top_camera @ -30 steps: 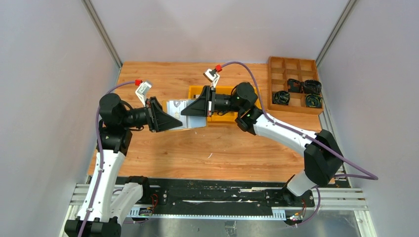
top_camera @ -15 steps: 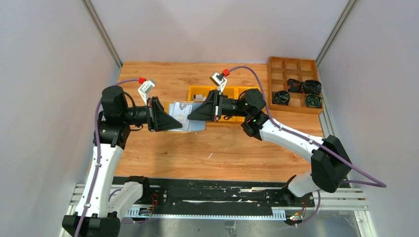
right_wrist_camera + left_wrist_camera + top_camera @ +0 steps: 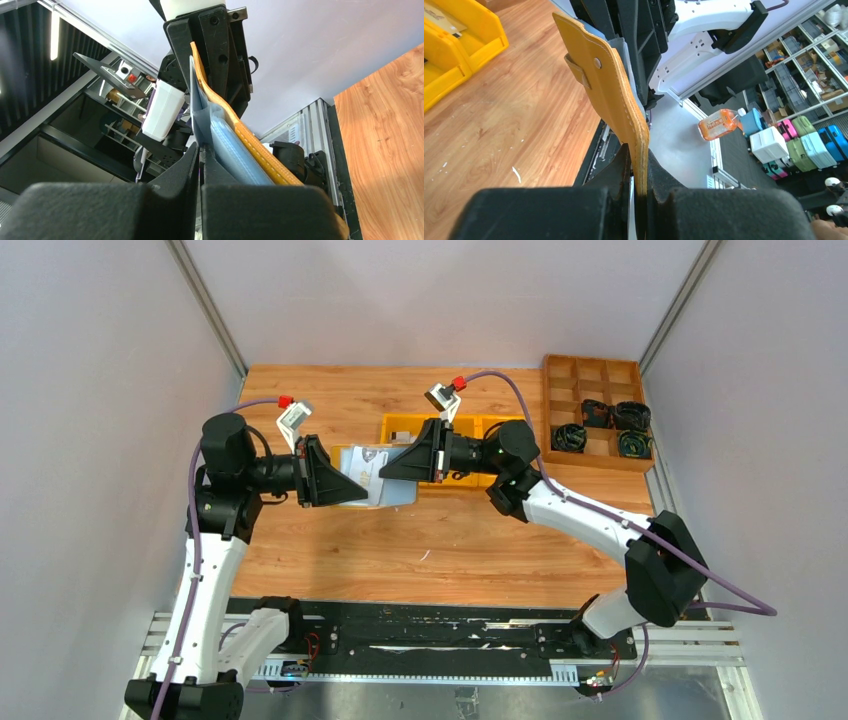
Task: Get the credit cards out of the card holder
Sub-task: Remove the credit card from the card holder.
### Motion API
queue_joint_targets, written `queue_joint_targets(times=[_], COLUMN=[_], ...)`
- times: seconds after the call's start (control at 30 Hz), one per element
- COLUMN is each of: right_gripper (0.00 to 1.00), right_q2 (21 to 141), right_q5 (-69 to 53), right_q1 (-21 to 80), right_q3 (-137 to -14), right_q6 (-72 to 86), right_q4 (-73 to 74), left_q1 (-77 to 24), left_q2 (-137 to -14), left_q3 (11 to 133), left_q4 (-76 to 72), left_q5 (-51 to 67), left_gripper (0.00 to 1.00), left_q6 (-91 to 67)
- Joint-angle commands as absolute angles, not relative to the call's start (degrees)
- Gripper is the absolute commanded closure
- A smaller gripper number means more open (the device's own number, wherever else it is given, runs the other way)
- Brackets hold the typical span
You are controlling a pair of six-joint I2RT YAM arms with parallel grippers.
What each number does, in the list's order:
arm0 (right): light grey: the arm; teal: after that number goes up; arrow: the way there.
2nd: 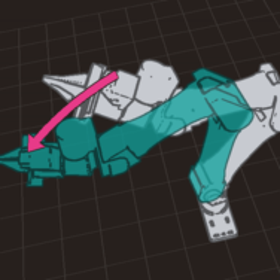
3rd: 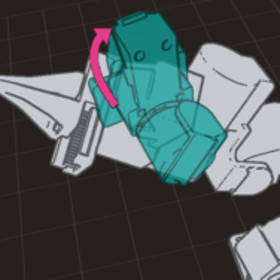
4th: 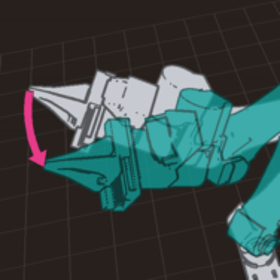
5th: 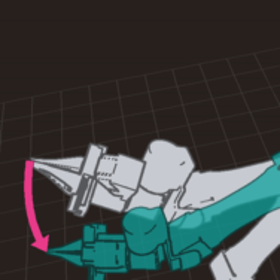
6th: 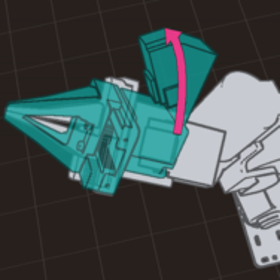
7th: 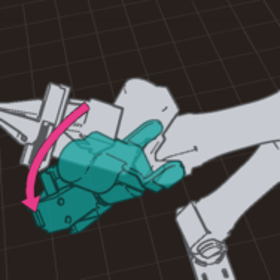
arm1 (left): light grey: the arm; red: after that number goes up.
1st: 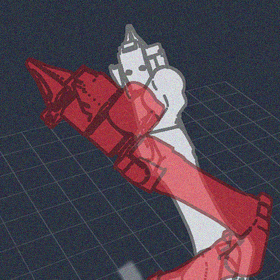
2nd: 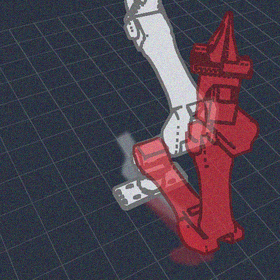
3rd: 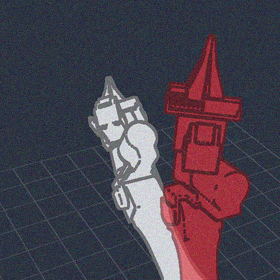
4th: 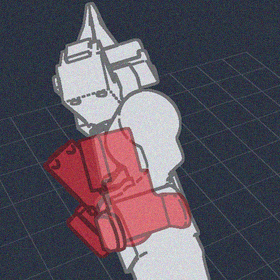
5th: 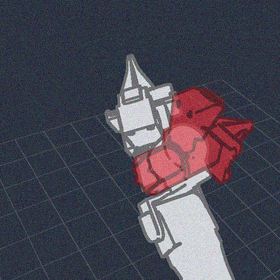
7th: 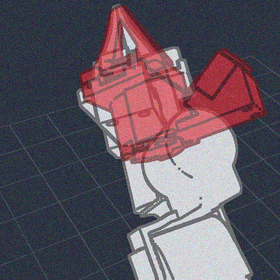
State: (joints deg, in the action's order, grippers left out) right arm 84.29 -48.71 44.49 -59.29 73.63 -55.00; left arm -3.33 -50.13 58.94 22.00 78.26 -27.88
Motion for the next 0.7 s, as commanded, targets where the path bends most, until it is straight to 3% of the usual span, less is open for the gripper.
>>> queue_joint_targets(times=[0.0,0.47,0.53,0.67], right_gripper=[1.0,1.0,1.0,1.0], right_q2=[84.4,72.0,69.6,68.4], right_q5=[-50.8,-56.3,-56.2,-48.8], right_q1=[44.0,31.9,28.8,24.1], right_q3=[-60.9,-54.3,-54.9,-62.2], right_q6=[73.3,65.1,61.3,42.0], right_q4=[-56.8,-41.6,-35.1,-7.4], left_q1=[-3.2,-3.1,-3.1,-3.1], left_q2=[-49.6,-51.2,-51.2,-52.5], left_q3=[60.7,62.1,62.5,64.2], left_q4=[19.4,18.0,19.8,28.7], left_q5=[78.4,76.7,76.5,74.1], left_gripper=[0.96,0.98,0.98,0.92], left_q6=[-29.1,-28.8,-27.1,-17.7])
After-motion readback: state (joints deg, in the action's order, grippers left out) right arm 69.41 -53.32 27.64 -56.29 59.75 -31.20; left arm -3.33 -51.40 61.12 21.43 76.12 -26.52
